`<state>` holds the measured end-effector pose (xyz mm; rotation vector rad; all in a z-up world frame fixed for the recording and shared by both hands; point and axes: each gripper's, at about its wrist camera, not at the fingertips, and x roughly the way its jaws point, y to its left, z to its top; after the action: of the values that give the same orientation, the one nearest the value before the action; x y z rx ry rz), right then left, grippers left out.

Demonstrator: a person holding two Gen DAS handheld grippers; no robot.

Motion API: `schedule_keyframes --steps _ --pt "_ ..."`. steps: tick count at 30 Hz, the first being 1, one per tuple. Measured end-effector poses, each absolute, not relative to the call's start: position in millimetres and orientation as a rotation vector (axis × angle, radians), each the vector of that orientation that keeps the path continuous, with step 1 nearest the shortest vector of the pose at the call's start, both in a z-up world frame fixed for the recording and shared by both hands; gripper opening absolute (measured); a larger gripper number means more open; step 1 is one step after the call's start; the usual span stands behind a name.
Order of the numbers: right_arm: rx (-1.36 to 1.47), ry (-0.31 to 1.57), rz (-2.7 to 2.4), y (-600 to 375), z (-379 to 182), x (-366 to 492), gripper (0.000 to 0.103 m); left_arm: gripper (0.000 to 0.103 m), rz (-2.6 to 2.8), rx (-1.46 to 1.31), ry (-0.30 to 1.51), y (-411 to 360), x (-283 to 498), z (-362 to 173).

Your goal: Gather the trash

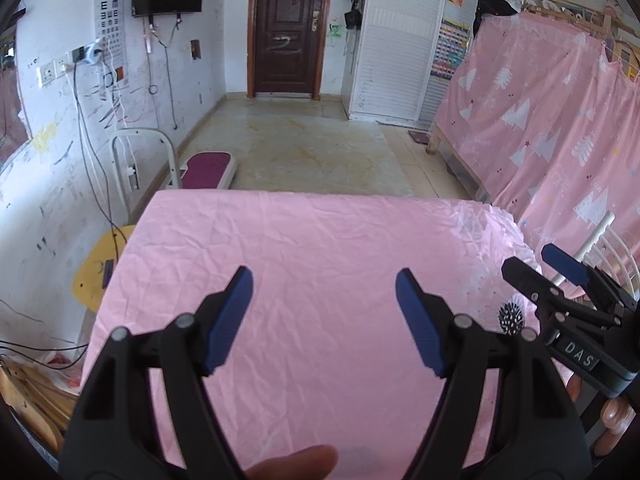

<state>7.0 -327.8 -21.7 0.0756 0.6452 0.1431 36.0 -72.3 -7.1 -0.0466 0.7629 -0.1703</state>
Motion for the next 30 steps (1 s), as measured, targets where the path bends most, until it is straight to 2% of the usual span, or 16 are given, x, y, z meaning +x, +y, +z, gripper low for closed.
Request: schedule_keyframes --steps 30 --pt "0.058 0.640 0.153 -321.7 -19.7 3.0 0.066 0.071 -0.160 -0.058 0.764 -65.0 32.8 -7.9"
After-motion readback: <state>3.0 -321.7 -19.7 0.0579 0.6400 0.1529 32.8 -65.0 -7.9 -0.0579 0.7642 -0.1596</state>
